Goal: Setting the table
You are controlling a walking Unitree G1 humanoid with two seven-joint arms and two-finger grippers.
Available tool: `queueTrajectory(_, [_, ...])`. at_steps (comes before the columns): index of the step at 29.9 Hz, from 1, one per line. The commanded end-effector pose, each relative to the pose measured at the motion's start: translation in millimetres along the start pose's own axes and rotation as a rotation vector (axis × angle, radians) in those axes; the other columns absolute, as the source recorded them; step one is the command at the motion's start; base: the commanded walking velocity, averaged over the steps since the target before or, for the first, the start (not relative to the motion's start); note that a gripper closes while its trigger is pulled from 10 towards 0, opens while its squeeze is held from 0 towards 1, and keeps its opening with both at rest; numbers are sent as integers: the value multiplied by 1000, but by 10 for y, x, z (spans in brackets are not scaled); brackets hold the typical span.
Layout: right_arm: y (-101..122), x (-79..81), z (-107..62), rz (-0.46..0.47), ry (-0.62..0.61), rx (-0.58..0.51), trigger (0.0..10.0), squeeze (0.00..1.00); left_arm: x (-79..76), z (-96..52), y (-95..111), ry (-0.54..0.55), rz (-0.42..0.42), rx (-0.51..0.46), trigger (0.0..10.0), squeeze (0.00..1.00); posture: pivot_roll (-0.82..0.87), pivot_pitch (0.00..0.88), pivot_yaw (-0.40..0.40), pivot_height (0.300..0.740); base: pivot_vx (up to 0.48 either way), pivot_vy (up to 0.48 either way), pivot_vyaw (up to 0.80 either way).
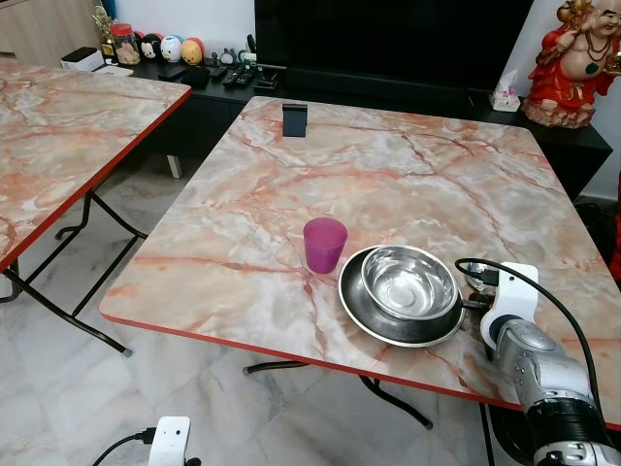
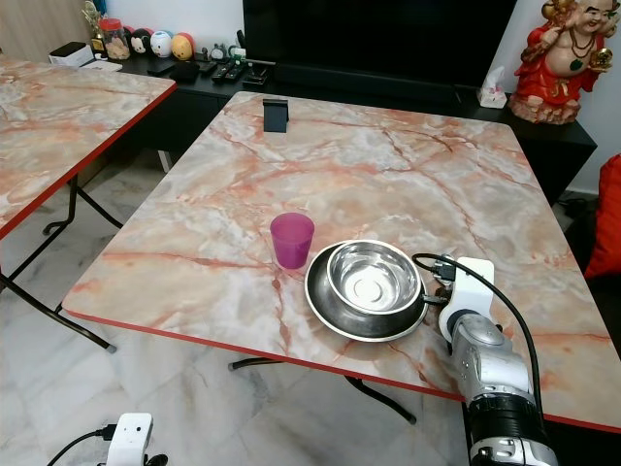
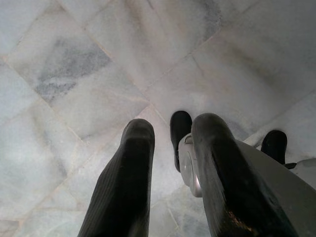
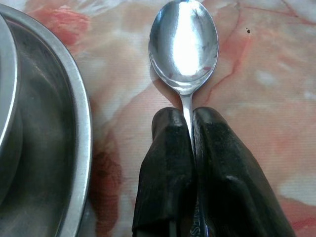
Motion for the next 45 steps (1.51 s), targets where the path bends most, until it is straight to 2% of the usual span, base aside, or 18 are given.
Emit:
queueTrajectory(1, [-29,8,13,14,1,15,10000,137,-21,1,-20,-7,19,12,10000,0,64,0,-49,740,0,0,0])
queueTrajectory(7, [-22,11,15,18,-2,8,10000,149,-16,-1,-27,-7,22,14,10000,0,65,0,-48,740,0,0,0])
queueTrajectory(9, [-24,11,15,18,-3,8,10000,196,-16,-2,-30,-7,22,14,10000,0,64,0,-48,740,0,0,0])
queueTrajectory(10, [-24,11,15,18,-3,8,10000,435,-13,-2,-32,-7,22,15,10000,0,64,0,-48,740,0,0,0])
queueTrajectory(11, [-26,13,15,18,-2,9,10000,478,-8,-3,-36,-6,22,16,10000,0,64,0,-48,740,0,0,0])
queueTrajectory(19, [-29,22,17,16,-1,8,10000,490,2,-6,-46,-5,25,17,10000,0,67,0,-47,740,0,0,0])
queueTrajectory(24, [-26,29,19,18,1,6,10000,447,3,-6,-46,-5,25,17,10000,0,65,0,-46,740,0,0,0])
queueTrajectory(25, [-21,36,19,18,4,5,10000,1000,3,-6,-45,-5,26,17,10000,0,65,0,-46,740,0,0,0])
queueTrajectory(31, [-22,38,20,18,1,6,10000,1000,-34,3,-14,-9,29,14,10000,0,65,0,-45,740,0,0,0])
queueTrajectory(32, [-24,39,21,18,0,7,10000,992,-35,4,-13,-10,30,14,10000,0,64,0,-44,740,0,0,0])
queueTrajectory(33, [-28,40,21,17,-1,8,10000,153,-37,4,-12,-10,30,14,10000,0,64,0,-44,740,0,0,0])
queueTrajectory(34, [-29,41,21,17,-2,8,10000,0,-38,4,-10,-11,31,14,10000,0,64,0,-43,740,0,0,0])
queueTrajectory(45, [41,47,20,48,-10,-37,10000,0,-61,8,1,-15,36,14,10000,0,66,0,-44,740,0,0,0])
Point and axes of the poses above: a point about 5 cm out from each wrist's last joint towards the gripper, its own z axis pointing out of the wrist towards the gripper, its own y axis along the axis of the wrist's last joint, x = y × z, the point moved 2 cm from there along z, pointing out of the wrist towards the gripper, and after that the axes turned 2 degrees about -z, right-handed, at the moved point
